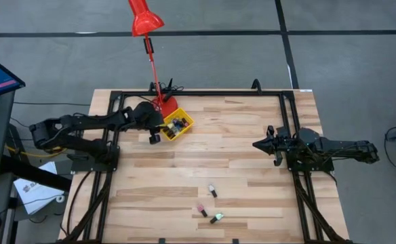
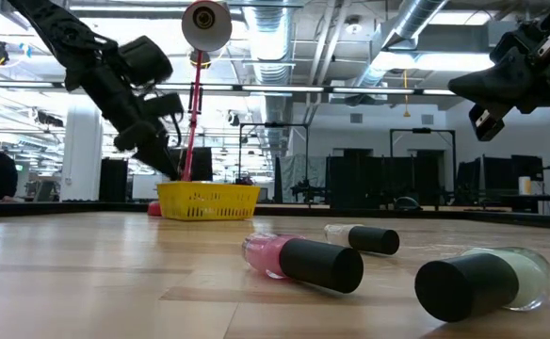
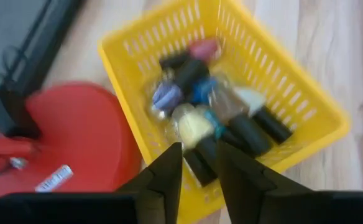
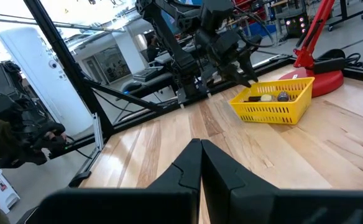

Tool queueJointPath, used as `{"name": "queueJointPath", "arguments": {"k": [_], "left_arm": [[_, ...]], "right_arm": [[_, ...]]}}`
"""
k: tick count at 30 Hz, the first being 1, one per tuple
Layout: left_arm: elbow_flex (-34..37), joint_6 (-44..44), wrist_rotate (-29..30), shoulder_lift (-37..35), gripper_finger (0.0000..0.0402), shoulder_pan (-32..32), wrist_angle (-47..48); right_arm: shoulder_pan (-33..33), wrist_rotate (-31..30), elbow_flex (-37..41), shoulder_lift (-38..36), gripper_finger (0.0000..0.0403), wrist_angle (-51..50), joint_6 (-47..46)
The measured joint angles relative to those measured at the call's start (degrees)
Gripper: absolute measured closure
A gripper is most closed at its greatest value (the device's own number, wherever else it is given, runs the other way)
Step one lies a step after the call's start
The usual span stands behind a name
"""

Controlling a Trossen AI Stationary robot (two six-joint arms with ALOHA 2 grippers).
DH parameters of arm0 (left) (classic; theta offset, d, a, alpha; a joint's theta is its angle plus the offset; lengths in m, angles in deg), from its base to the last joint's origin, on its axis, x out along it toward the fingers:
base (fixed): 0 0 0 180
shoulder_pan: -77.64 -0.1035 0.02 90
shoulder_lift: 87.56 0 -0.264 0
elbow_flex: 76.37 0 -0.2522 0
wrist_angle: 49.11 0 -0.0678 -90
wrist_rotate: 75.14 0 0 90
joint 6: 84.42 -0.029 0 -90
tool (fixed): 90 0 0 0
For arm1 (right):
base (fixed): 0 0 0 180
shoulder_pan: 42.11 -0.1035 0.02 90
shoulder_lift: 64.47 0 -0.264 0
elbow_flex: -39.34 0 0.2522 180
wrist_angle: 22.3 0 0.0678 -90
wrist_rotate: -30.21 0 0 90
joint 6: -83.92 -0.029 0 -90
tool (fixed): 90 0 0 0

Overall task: Pick & Place Nail Polish
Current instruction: Put the pink nail polish into the yellow basket

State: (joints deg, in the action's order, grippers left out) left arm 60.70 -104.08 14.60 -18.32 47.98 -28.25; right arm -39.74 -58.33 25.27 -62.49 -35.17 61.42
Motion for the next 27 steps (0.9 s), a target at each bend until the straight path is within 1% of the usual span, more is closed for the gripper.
{"name": "queueJointPath", "arguments": {"k": [3, 5, 9, 12, 14, 18, 21, 23, 27], "left_arm": [[-1.2, 0.0, -1.0, -3.5, 0.0285, 1.4, -0.4], [-2.7, -0.9, -3.4, -6.5, 0.0263, 2.8, -1.2], [-4.8, -1.1, -11.0, -11.3, 0.0216, 6.9, -2.5], [-5.2, 0.3, -16.3, -12.4, 0.0191, 11.4, -4.3], [-5.2, 1.0, -19.7, -12.0, 0.0183, 14.8, -5.3], [-5.0, 1.0, -22.6, -8.3, 0.0186, 22.3, -6.2], [-5.0, 1.0, -22.7, -4.0, 0.0192, 27.2, -10.8], [-5.0, 2.2, -22.7, -0.3, 0.0194, 30.0, -15.9], [-5.1, 6.0, -22.6, 8.5, 0.0193, 34.7, -30.6]], "right_arm": [[0.0, 0.0, 0.0, 0.0, 0.0403, 0.0, 0.0], [0.0, 0.0, 0.0, 0.0, 0.0403, 0.0, 0.0], [0.0, 0.0, 0.0, 0.0, 0.0403, 0.0, 0.0], [0.0, 0.0, 0.0, 0.0, 0.0403, 0.0, 0.0], [0.0, 0.0, 0.0, 0.0, 0.0403, 0.0, 0.0], [0.0, 0.0, 0.0, 0.0, 0.0403, 0.0, 0.0], [0.0, 0.0, 0.0, 0.0, 0.0403, 0.0, 0.0], [0.0, 0.0, 0.0, 0.0, 0.0403, 0.0, 0.0], [0.0, 0.0, 0.0, 0.0, 0.0403, 0.0, 0.0]]}}
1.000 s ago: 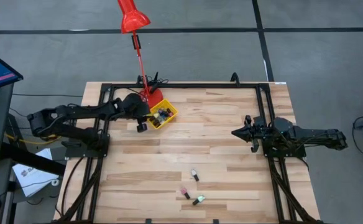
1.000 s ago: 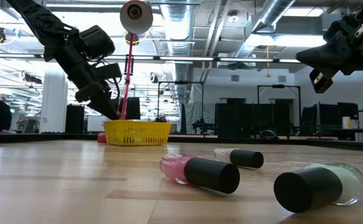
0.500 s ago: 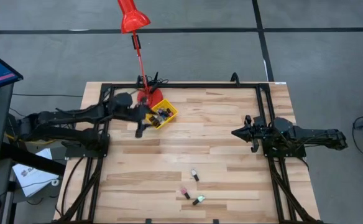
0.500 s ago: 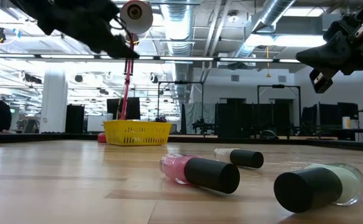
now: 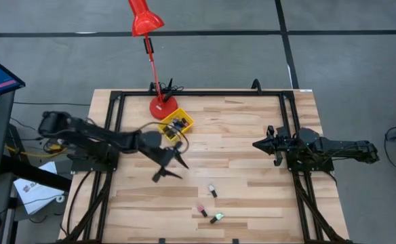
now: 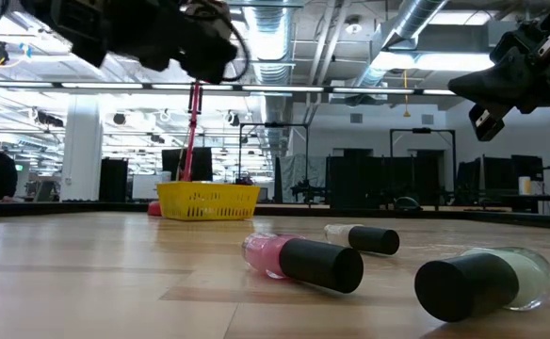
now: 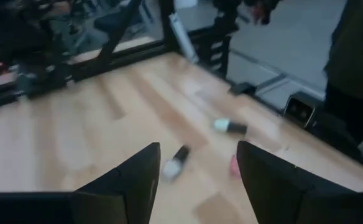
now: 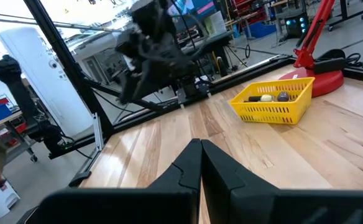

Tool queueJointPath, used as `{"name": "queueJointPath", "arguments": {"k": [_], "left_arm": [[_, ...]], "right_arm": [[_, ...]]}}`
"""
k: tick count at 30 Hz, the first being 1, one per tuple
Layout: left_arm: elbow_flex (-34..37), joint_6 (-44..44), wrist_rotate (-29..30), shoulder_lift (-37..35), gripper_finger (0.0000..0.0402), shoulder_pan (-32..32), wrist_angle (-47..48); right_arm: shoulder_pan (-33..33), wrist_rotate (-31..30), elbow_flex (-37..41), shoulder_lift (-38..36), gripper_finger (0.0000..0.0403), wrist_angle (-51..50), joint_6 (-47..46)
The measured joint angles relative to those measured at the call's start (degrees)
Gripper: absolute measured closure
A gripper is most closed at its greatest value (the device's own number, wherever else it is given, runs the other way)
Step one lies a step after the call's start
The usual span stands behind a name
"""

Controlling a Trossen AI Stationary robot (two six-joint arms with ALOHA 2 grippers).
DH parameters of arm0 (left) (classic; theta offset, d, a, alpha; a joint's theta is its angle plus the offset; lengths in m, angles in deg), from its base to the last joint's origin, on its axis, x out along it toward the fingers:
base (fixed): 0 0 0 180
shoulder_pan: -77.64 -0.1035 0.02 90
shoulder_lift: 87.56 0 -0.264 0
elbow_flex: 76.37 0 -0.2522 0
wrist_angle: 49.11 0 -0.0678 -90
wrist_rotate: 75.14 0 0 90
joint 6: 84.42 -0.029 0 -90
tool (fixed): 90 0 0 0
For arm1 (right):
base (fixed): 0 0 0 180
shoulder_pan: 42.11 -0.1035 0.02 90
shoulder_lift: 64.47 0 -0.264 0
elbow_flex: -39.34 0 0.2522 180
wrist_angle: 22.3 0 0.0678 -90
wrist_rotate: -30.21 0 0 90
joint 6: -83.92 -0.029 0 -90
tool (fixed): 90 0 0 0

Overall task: Pick & Place Nail Polish
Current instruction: Put the pink nail polish into the yellow basket

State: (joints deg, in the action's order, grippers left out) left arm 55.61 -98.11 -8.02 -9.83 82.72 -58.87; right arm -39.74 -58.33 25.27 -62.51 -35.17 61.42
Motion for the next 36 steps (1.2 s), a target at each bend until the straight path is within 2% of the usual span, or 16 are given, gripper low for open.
{"name": "queueJointPath", "arguments": {"k": [4, 6, 14, 18, 25, 29, 36], "left_arm": [[-1.0, 1.1, 0.0, 8.8, 0.0190, 3.0, -8.9], [-2.7, 1.1, -0.3, 12.4, 0.0189, 3.8, -9.1], [-10.4, -4.2, -7.9, 24.9, 0.0189, 6.0, -10.5], [-13.7, -4.4, -8.6, 30.8, 0.0189, 8.3, -11.2], [-16.3, -7.3, -8.9, 35.5, 0.0189, 11.2, -13.2], [-16.4, -7.5, -5.9, 37.1, 0.0189, 11.3, -13.2], [-16.3, -7.3, -5.3, 40.5, 0.0189, 11.7, -15.4]], "right_arm": [[0.0, 0.0, 0.0, 0.0, 0.0403, 0.0, 0.0], [0.0, 0.0, 0.0, 0.0, 0.0403, 0.0, 0.0], [0.0, 0.0, 0.0, 0.0, 0.0403, 0.0, 0.0], [0.0, 0.0, 0.0, 0.0, 0.0403, 0.0, 0.0], [0.0, 0.0, 0.0, 0.0, 0.0403, 0.0, 0.0], [0.0, 0.0, 0.0, 0.0, 0.0403, 0.0, 0.0], [0.0, 0.0, 0.0, 0.0, 0.0403, 0.0, 0.0]]}}
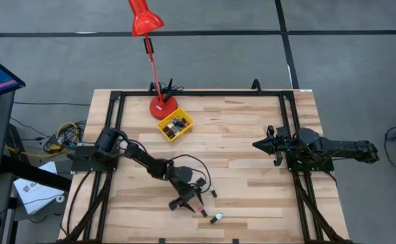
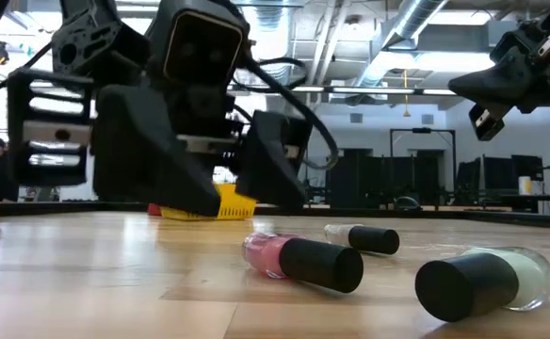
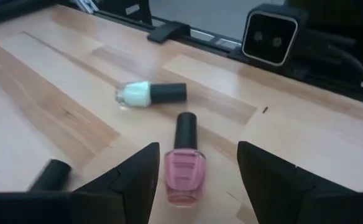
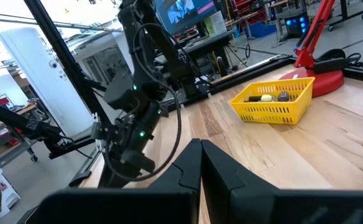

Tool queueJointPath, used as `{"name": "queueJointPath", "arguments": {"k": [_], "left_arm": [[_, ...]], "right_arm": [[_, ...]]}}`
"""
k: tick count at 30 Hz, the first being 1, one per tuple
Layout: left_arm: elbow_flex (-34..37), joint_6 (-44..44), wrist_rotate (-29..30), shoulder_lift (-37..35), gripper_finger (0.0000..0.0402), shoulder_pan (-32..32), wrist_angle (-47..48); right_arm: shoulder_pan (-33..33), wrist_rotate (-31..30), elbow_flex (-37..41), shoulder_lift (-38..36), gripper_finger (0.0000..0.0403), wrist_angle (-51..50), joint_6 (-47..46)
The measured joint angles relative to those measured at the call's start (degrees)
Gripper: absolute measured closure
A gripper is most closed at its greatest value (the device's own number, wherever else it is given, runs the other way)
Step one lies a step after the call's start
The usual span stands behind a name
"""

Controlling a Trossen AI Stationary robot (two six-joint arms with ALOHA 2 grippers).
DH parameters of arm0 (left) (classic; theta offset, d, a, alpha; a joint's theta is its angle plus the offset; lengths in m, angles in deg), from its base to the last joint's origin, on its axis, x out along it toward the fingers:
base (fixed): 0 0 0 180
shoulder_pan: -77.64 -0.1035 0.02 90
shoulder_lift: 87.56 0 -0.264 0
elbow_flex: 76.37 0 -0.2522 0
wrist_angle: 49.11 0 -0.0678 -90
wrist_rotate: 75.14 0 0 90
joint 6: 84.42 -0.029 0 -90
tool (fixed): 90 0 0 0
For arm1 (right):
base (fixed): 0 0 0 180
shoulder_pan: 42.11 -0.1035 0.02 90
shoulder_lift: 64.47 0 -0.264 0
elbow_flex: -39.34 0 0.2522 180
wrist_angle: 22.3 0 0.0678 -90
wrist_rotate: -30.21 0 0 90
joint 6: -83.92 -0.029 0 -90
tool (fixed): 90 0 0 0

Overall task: Pick & Place Nail Polish
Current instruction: Put the pink nail polish into the yellow basket

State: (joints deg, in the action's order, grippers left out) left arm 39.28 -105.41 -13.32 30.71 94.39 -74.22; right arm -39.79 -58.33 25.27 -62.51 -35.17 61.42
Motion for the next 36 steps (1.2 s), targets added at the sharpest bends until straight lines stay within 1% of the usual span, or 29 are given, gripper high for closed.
{"name": "queueJointPath", "arguments": {"k": [3, 6, 8, 13, 17, 22, 27, 32, 34, 36], "left_arm": [[-0.1, 0.2, 1.3, 1.3, 0.0189, 0.9, -0.3], [-0.1, 0.3, 7.1, 2.6, 0.0189, 2.3, -0.3], [-0.1, 0.4, 8.9, 2.9, 0.0189, 2.6, -0.8], [-0.2, 2.2, 9.0, 3.2, 0.0195, 2.6, -0.8], [-0.2, 3.4, 8.7, 3.2, 0.0215, 2.5, -0.5], [-0.2, 3.6, 7.6, 3.2, 0.0256, 2.0, -0.1], [-0.2, 3.5, 7.0, 3.2, 0.0312, 1.8, 0.0], [0.2, 3.5, 5.6, 3.0, 0.0316, 0.4, 0.1], [1.1, 3.4, 5.7, 2.1, 0.0316, -0.3, 0.7], [2.2, 3.3, 6.4, 0.0, 0.0316, -1.2, 3.3]], "right_arm": [[0.0, 0.0, 0.0, 0.0, 0.0403, 0.0, 0.0], [0.0, 0.0, 0.0, 0.0, 0.0403, 0.0, 0.0], [0.0, 0.0, 0.0, 0.0, 0.0403, 0.0, 0.0], [0.0, 0.0, 0.0, 0.0, 0.0403, 0.0, 0.0], [0.0, 0.0, 0.0, 0.0, 0.0403, 0.0, 0.0], [0.0, 0.0, 0.0, 0.0, 0.0403, 0.0, 0.0], [0.0, 0.0, 0.0, 0.0, 0.0403, 0.0, 0.0], [0.0, 0.0, 0.0, 0.0, 0.0403, 0.0, 0.0], [0.0, 0.0, 0.0, 0.0, 0.0403, 0.0, 0.0], [0.0, 0.0, 0.0, 0.0, 0.0403, 0.0, 0.0]]}}
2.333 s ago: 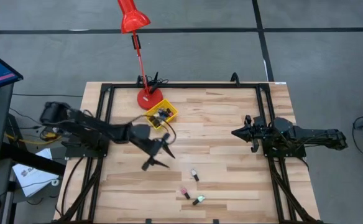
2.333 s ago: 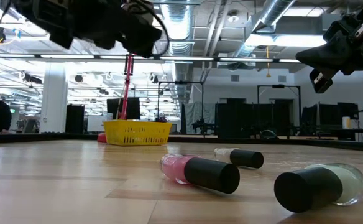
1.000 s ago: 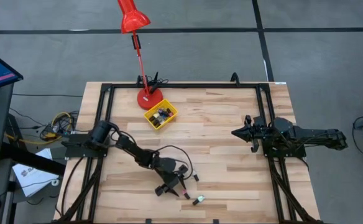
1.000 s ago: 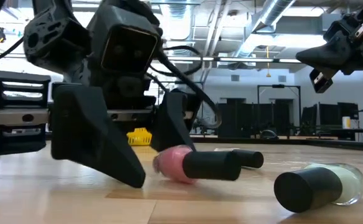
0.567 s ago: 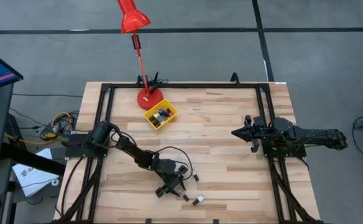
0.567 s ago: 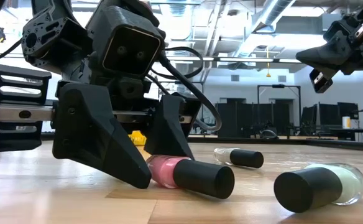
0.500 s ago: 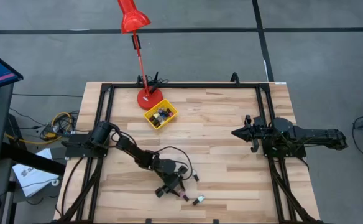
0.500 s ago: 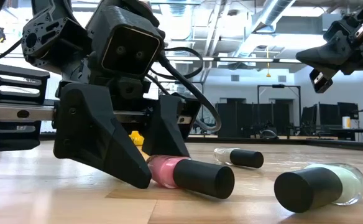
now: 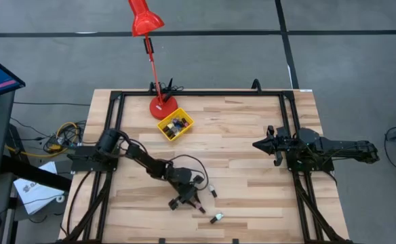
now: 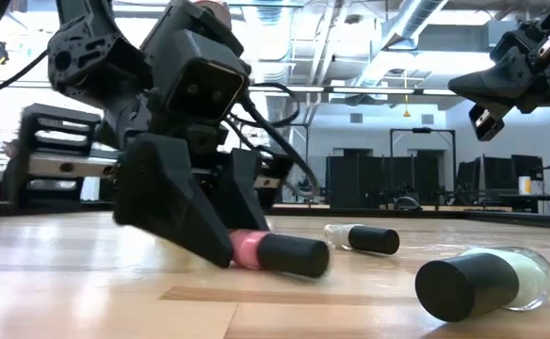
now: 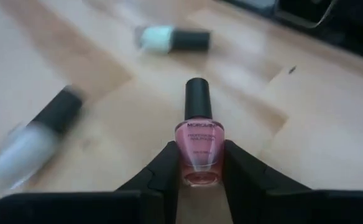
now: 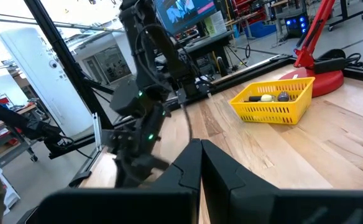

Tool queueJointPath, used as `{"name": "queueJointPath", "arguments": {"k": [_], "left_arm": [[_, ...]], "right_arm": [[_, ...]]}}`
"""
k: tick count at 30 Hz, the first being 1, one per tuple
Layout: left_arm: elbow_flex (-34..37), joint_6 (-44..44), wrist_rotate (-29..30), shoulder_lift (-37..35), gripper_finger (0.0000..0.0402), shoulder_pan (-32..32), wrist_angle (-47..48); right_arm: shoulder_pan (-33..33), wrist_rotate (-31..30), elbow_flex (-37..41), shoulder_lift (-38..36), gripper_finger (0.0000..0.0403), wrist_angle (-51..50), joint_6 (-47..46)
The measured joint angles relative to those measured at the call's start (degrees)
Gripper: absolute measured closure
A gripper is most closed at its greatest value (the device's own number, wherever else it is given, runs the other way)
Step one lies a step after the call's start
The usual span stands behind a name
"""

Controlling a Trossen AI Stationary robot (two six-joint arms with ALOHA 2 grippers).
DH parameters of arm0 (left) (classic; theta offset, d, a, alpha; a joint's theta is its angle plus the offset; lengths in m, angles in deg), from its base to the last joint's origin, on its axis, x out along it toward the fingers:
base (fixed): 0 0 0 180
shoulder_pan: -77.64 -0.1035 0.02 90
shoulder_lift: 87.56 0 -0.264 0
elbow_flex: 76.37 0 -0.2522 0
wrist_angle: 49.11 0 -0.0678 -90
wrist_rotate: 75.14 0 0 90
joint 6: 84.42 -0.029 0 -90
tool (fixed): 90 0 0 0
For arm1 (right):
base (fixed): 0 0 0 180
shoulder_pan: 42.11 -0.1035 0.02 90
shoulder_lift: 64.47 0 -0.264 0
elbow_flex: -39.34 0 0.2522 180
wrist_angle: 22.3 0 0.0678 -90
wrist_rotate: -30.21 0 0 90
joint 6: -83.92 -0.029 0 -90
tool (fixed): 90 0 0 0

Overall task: Pick & Place Nail Polish
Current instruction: Put the pink nail polish into the yellow basket

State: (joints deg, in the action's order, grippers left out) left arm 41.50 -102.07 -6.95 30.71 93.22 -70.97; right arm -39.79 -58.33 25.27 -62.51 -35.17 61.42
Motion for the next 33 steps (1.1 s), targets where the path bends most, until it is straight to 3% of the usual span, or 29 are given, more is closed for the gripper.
{"name": "queueJointPath", "arguments": {"k": [6, 12, 18, 23, 28, 33], "left_arm": [[3.5, -2.0, 5.6, -10.1, 0.0316, -3.6, 13.1], [8.5, 0.9, 11.1, -23.3, 0.0316, -8.8, 15.4], [13.3, 7.5, 27.0, -37.8, 0.0316, -15.8, 16.5], [14.6, 10.5, 33.4, -44.7, 0.0316, -25.1, 22.7], [14.6, 12.6, 31.6, -45.6, 0.0316, -34.6, 25.6], [14.6, 12.3, 29.3, -45.0, 0.0316, -38.7, 31.6]], "right_arm": [[0.0, 0.0, 0.0, 0.0, 0.0403, 0.0, 0.0], [0.0, 0.0, 0.0, 0.0, 0.0403, 0.0, 0.0], [0.1, 0.0, 0.0, 0.0, 0.0403, 0.0, 0.0], [0.4, 0.0, 0.0, 0.0, 0.0403, 0.0, 0.0], [0.9, 0.0, 0.0, 0.2, 0.0403, 0.0, 0.0], [1.3, 0.0, 0.0, 0.4, 0.0403, 0.0, 0.0]]}}
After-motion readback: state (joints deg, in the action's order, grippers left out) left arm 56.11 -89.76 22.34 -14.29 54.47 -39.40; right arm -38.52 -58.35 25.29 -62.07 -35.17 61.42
